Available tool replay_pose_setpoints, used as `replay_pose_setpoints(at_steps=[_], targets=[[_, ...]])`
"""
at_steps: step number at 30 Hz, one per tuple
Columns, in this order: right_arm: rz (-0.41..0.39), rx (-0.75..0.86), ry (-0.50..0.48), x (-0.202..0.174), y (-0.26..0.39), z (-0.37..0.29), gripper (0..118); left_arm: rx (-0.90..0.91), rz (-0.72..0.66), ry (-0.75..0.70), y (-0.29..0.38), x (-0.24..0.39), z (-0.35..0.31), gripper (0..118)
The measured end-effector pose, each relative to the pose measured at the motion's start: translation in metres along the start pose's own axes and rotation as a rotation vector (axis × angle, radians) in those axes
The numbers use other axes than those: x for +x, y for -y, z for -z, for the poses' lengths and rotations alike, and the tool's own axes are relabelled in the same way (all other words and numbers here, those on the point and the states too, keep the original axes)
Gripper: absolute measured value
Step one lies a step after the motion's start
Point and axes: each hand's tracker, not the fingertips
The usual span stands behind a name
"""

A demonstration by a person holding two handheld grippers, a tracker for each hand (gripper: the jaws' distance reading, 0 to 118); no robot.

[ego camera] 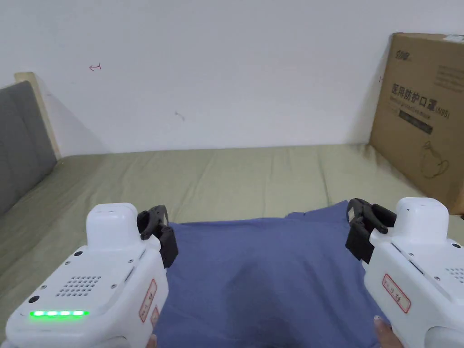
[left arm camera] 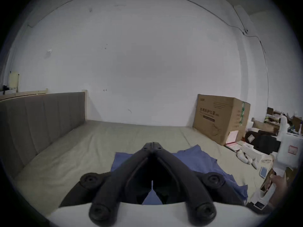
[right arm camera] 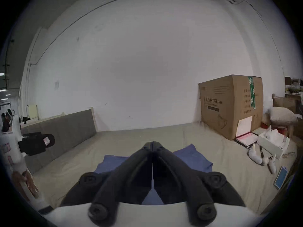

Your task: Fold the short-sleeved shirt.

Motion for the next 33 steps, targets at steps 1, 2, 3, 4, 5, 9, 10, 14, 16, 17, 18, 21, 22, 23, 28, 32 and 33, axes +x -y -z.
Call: replay_pose_setpoints(at_steps=[1, 2, 3, 4, 5, 9, 10, 14, 16, 17, 18, 21, 22, 23, 28, 32, 33], targets=[[-0.001, 0.003, 0.006, -0.001, 0.001, 0.001, 0, -0.004, -0.005, 0.0, -0.001, 0.001, 0.0, 0], [-0.002, 0.0, 0.009, 0.001, 0.002, 0.002, 0, -0.015, -0.017, 0.01, -0.001, -0.002, 0.001, 0], [-0.002, -0.005, 0.007, 0.002, 0.002, 0.002, 0, -0.036, -0.034, 0.037, -0.001, -0.006, 0.003, 0], [-0.005, -0.023, -0.008, 0.004, 0.002, 0.003, 0, -0.066, -0.039, 0.052, -0.004, -0.012, 0.006, 0], [-0.016, -0.04, -0.02, 0.006, 0.002, 0.004, 0, -0.124, -0.038, 0.06, -0.009, -0.018, 0.012, 0], [-0.07, -0.111, -0.048, 0.014, 0.007, 0.0, 0, -0.641, -0.043, 0.069, -0.006, -0.065, 0.055, 0], [-0.071, -0.125, -0.055, 0.014, 0.009, -0.004, 0, -0.775, -0.055, 0.048, 0.005, -0.078, 0.062, 0], [-0.051, -0.19, -0.062, 0.022, 0.024, -0.004, 0, -0.974, -0.219, 0.068, 0.052, -0.132, 0.07, 53], [-0.031, -0.22, -0.06, 0.026, 0.032, -0.002, 0, -1.069, -0.216, 0.032, 0.077, -0.148, 0.072, 118], [-0.024, -0.233, -0.057, 0.027, 0.036, 0.0, 0, -1.039, -0.2, 0.022, 0.08, -0.152, 0.067, 116], [-0.014, -0.249, -0.054, 0.026, 0.039, -0.001, 0, -1.076, -0.189, 0.019, 0.089, -0.156, 0.069, 115], [0.023, -0.295, -0.063, 0.03, 0.044, 0.002, 0, -1.083, -0.1, 0.023, 0.113, -0.158, 0.07, 115], [0.024, -0.299, -0.066, 0.03, 0.045, 0.001, 0, -1.066, -0.069, 0.03, 0.118, -0.156, 0.071, 114], [0.025, -0.304, -0.066, 0.03, 0.046, 0.001, 0, -1.049, -0.056, 0.055, 0.123, -0.153, 0.072, 110], [0.029, -0.338, -0.055, 0.042, 0.048, -0.003, 0, -1.144, -0.089, 0.12, 0.148, -0.137, 0.07, 7], [0.042, -0.358, -0.022, 0.067, 0.047, -0.012, 0, -1.089, -0.027, 0.12, 0.142, -0.131, 0.058, 6], [0.046, -0.37, -0.017, 0.077, 0.046, -0.013, 0, -1.078, -0.035, 0.123, 0.141, -0.133, 0.053, 6]])
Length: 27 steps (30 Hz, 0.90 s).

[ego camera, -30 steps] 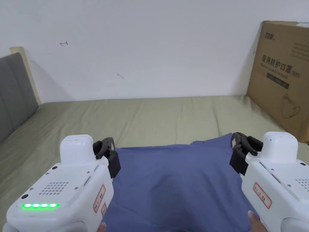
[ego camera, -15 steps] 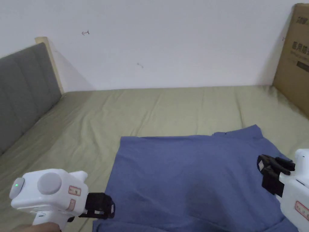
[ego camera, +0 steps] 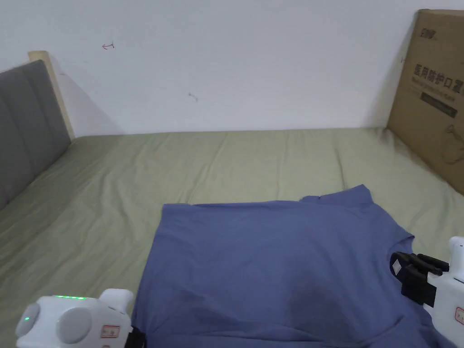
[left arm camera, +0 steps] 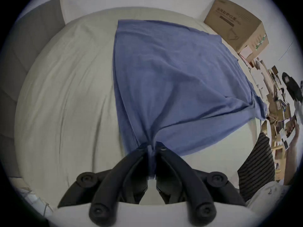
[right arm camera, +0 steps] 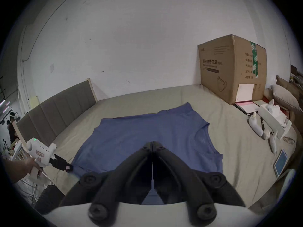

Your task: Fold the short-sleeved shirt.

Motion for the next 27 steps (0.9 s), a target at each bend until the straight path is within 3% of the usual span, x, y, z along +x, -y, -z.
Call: replay_pose_setpoints(at_steps=[2, 3, 4, 5, 8, 11, 15, 18, 19, 20, 22, 23, 27], targets=[[0.014, -0.048, 0.012, 0.02, -0.001, -0.003, 2, 0.022, -0.011, 0.009, 0.003, 0.0, -0.007, 6], [0.025, -0.091, 0.026, 0.032, -0.001, -0.002, 15, 0.03, -0.008, 0.003, 0.004, 0.0, -0.01, 6], [0.04, -0.148, 0.026, 0.043, -0.001, 0.001, 46, 0.036, -0.008, 0.004, 0.004, 0.0, -0.012, 6], [0.068, -0.255, 0.03, 0.056, 0.0, 0.008, 95, 0.038, -0.006, 0.005, 0.004, 0.001, -0.014, 6], [0.144, -0.603, 0.102, 0.087, 0.02, 0.039, 111, 0.04, 0.023, -0.016, 0.005, 0.014, -0.019, 6], [0.174, -0.786, 0.125, 0.114, 0.05, 0.06, 111, 0.038, 0.049, -0.034, 0.005, 0.02, -0.022, 6], [0.064, -0.943, 0.221, 0.125, 0.078, 0.068, 106, 0.023, 0.029, -0.039, 0.003, 0.021, -0.023, 6], [-0.048, -0.917, 0.171, 0.118, 0.077, 0.057, 87, 0.018, 0.025, -0.043, 0.003, 0.024, -0.026, 6], [-0.046, -0.908, 0.145, 0.116, 0.072, 0.053, 69, 0.017, 0.024, -0.041, 0.004, 0.025, -0.027, 6], [-0.031, -0.896, 0.114, 0.115, 0.068, 0.05, 42, 0.016, 0.025, -0.042, 0.002, 0.025, -0.027, 6], [-0.049, -0.857, 0.139, 0.109, 0.062, 0.043, 11, 0.016, 0.034, -0.042, 0.004, 0.027, -0.029, 6], [-0.034, -0.829, 0.095, 0.109, 0.06, 0.042, 9, 0.017, 0.041, -0.039, 0.005, 0.029, -0.03, 6], [-0.019, -0.783, 0.097, 0.107, 0.05, 0.037, 8, 0.02, 0.061, -0.05, 0.003, 0.029, -0.032, 6]])
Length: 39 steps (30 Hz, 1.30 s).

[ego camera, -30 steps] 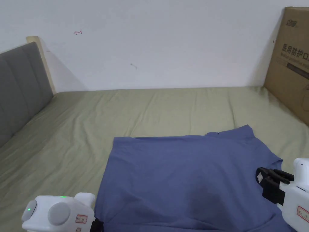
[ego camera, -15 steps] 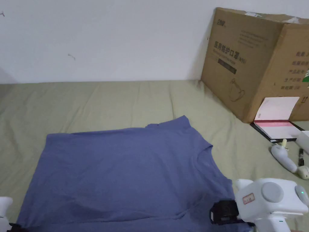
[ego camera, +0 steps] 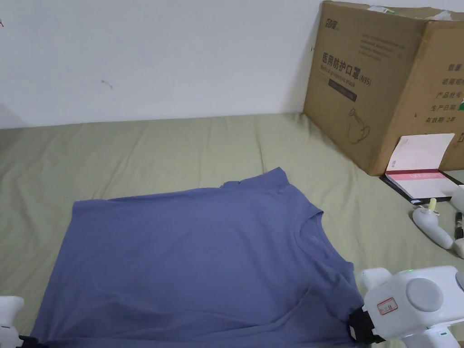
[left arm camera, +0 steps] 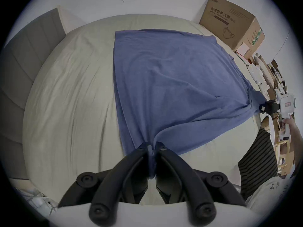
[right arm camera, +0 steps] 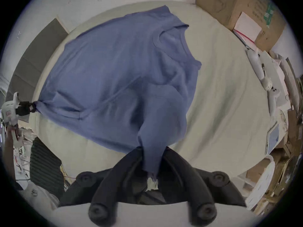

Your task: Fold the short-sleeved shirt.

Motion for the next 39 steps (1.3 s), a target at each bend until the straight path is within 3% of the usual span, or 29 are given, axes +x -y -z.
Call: replay_pose_setpoints(at_steps=[6, 13, 19, 22, 23, 24, 25, 26, 27, 28, 34, 39], targets=[[0.041, 0.109, -0.059, 0.004, -0.019, -0.037, 8, 0.132, -0.036, 0.038, -0.016, -0.007, -0.031, 6], [0.168, 0.251, -0.139, 0.009, -0.087, -0.073, 8, 0.218, -0.041, 0.038, -0.068, -0.014, -0.042, 6], [0.253, 0.207, -0.096, 0.013, -0.181, -0.008, 8, 0.178, -0.158, 0.063, -0.138, -0.043, 0.019, 6], [0.257, 0.161, -0.037, 0.012, -0.207, 0.036, 8, 0.132, -0.219, 0.075, -0.161, -0.056, 0.055, 8], [0.248, 0.157, -0.036, 0.009, -0.212, 0.046, 8, 0.119, -0.247, 0.074, -0.165, -0.06, 0.064, 17], [0.231, 0.15, -0.019, 0.005, -0.216, 0.055, 9, 0.097, -0.274, 0.077, -0.169, -0.064, 0.074, 37], [0.205, 0.15, 0.017, 0.002, -0.219, 0.06, 20, 0.084, -0.293, 0.078, -0.171, -0.066, 0.081, 68], [0.199, 0.174, 0.062, 0.0, -0.22, 0.064, 61, 0.07, -0.316, 0.073, -0.172, -0.07, 0.088, 100], [0.2, 0.192, 0.093, -0.003, -0.22, 0.066, 96, 0.054, -0.337, 0.077, -0.17, -0.072, 0.093, 105], [0.189, 0.189, 0.114, -0.004, -0.219, 0.067, 111, 0.064, -0.351, 0.085, -0.169, -0.074, 0.095, 103], [0.223, 0.25, 0.073, 0.008, -0.21, 0.046, 112, 0.091, -0.378, 0.146, -0.159, -0.074, 0.075, 104], [0.125, 0.484, 0.04, -0.018, -0.167, -0.016, 111, 0.318, -0.16, 0.071, -0.139, -0.036, 0.003, 103]])
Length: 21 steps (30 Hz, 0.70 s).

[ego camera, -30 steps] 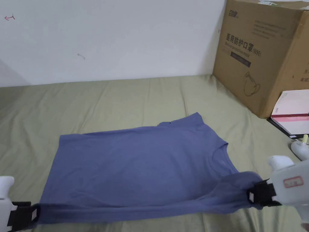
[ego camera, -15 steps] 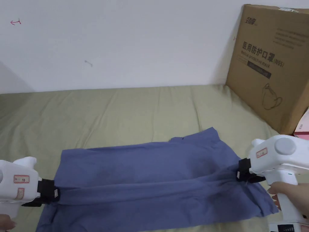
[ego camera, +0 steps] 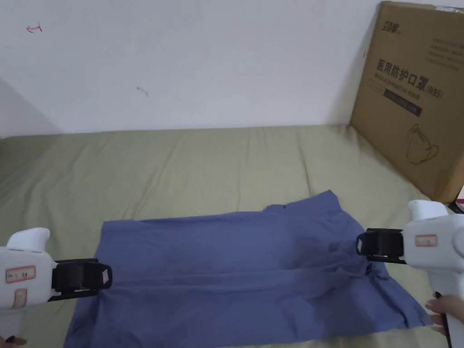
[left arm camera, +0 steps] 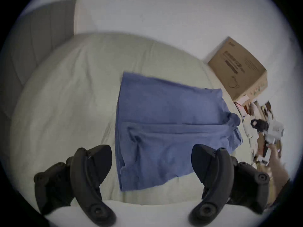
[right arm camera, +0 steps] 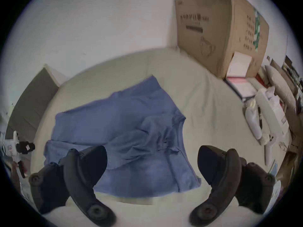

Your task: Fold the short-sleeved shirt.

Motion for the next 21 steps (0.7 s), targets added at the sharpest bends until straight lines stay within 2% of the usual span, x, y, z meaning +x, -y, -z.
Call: replay_pose_setpoints(at_steps=[3, 4, 5, 6, 7, 8, 9, 11, 13, 18, 21], targets=[[-0.004, 0.207, -0.116, -0.02, 0.028, -0.054, 108, 0.229, 0.078, -0.034, 0.027, 0.028, -0.046, 102], [-0.035, 0.257, -0.159, -0.028, 0.039, -0.066, 103, 0.307, 0.087, -0.018, 0.038, 0.036, -0.06, 96], [-0.061, 0.308, -0.179, -0.037, 0.049, -0.077, 82, 0.374, 0.094, -0.008, 0.047, 0.044, -0.069, 79], [-0.085, 0.357, -0.16, -0.047, 0.059, -0.082, 53, 0.431, 0.102, -0.019, 0.056, 0.052, -0.078, 57], [-0.098, 0.391, -0.123, -0.057, 0.068, -0.085, 19, 0.466, 0.111, -0.047, 0.062, 0.062, -0.083, 30], [-0.101, 0.411, -0.087, -0.069, 0.076, -0.089, 2, 0.502, 0.124, -0.096, 0.069, 0.073, -0.087, 0], [-0.083, 0.419, -0.121, -0.076, 0.083, -0.093, 2, 0.53, 0.134, -0.145, 0.073, 0.079, -0.088, 0], [-0.065, 0.428, -0.227, -0.09, 0.091, -0.098, 0, 0.551, 0.119, -0.077, 0.077, 0.085, -0.092, 0], [-0.087, 0.458, -0.191, -0.103, 0.097, -0.106, 0, 0.547, 0.108, -0.066, 0.079, 0.094, -0.096, 0], [-0.095, 0.466, -0.222, -0.106, 0.09, -0.118, 0, 0.511, 0.104, -0.086, 0.07, 0.088, -0.102, 0], [-0.061, 0.45, -0.227, -0.093, 0.085, -0.119, 0, 0.174, 0.029, -0.113, 0.04, 0.056, -0.073, 0]])
